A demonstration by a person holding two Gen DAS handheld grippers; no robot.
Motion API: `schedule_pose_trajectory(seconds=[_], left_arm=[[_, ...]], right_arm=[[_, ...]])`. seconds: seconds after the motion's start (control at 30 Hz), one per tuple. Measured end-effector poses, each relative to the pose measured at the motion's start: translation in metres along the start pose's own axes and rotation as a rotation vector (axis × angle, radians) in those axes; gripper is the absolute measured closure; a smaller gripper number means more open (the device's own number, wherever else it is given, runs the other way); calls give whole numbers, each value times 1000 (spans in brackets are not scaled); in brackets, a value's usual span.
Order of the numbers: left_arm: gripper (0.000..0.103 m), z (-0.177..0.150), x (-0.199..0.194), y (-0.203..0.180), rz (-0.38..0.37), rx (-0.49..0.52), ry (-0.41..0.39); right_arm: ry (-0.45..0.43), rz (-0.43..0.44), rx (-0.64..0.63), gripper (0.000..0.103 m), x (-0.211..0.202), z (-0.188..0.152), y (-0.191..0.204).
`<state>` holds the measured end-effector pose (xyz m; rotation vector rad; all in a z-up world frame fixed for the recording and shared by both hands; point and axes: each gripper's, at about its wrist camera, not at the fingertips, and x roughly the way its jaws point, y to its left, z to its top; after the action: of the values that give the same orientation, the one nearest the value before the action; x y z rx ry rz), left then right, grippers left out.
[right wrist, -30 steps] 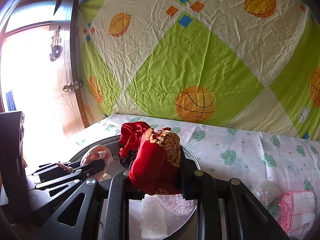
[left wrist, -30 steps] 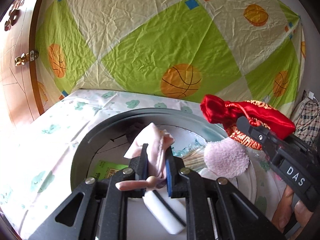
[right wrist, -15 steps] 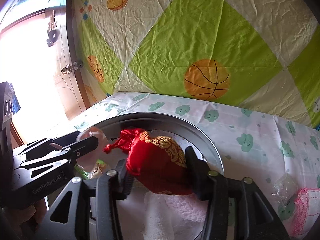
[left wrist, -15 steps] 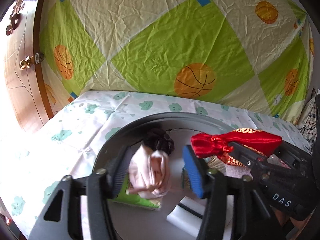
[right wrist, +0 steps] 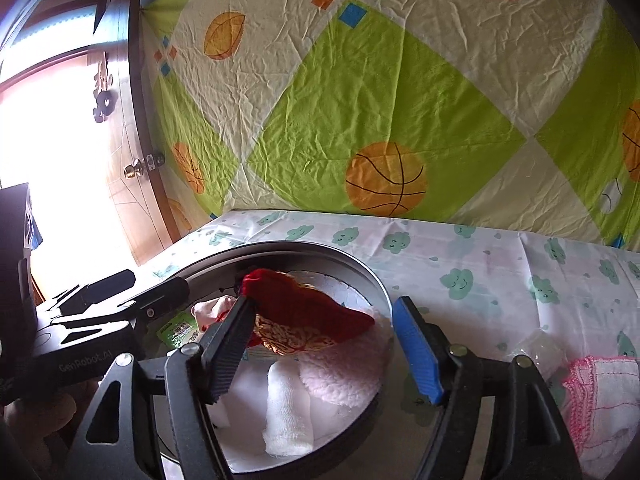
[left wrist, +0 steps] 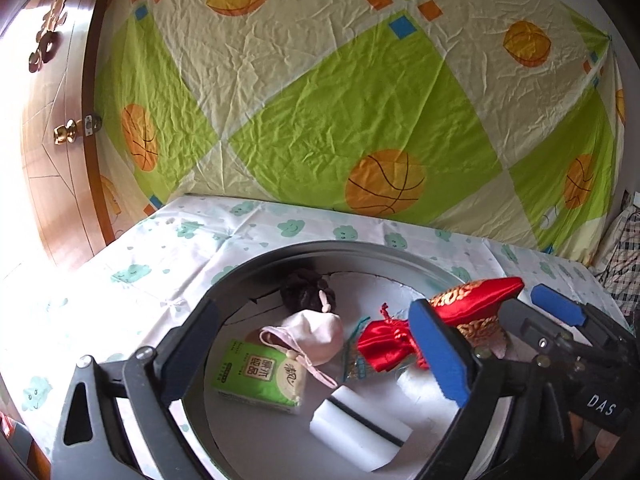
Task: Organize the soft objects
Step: 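Close the right gripper on the pink-edged white towel while the left gripper moves toward the plastic bag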
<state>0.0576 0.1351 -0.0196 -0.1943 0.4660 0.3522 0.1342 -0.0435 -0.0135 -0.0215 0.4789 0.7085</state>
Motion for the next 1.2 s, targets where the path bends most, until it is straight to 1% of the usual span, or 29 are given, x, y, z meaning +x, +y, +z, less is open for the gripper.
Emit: schedule_pose_trajectory(seconds=[0.1, 0.3, 0.43, 0.57, 0.8, 0.9, 1.03, 1.13, 1.2], left_arm=[[3, 0, -5, -14, -20, 10, -13], [1, -1, -16, -40, -49, 47, -32], [1, 0, -18, -55, -76, 60, -33], [1, -3, -17, -81, -116, 95, -20], [1, -14, -12, -142, -181, 199, 5], [1, -18, -5, -172, -214, 240, 19], [1, -24, 10, -203, -249, 275, 61], [1, -30, 19, -220, -254, 303, 83], [1, -33, 23, -228, -250, 322, 88]], right_arm=[[-25, -14, 39, 26, -12, 0, -16], [-45, -37, 101, 26, -30, -5, -46], [-59, -69, 137, 26, -42, -10, -68], [-65, -139, 178, 26, -57, -16, -97], [-56, -320, 230, 26, -91, -33, -158], [-30, -394, 274, 25, -100, -39, -186], [43, -447, 321, 23, -97, -49, -211], [102, -440, 339, 22, -88, -57, -220], [153, -428, 329, 22, -78, -61, -220]])
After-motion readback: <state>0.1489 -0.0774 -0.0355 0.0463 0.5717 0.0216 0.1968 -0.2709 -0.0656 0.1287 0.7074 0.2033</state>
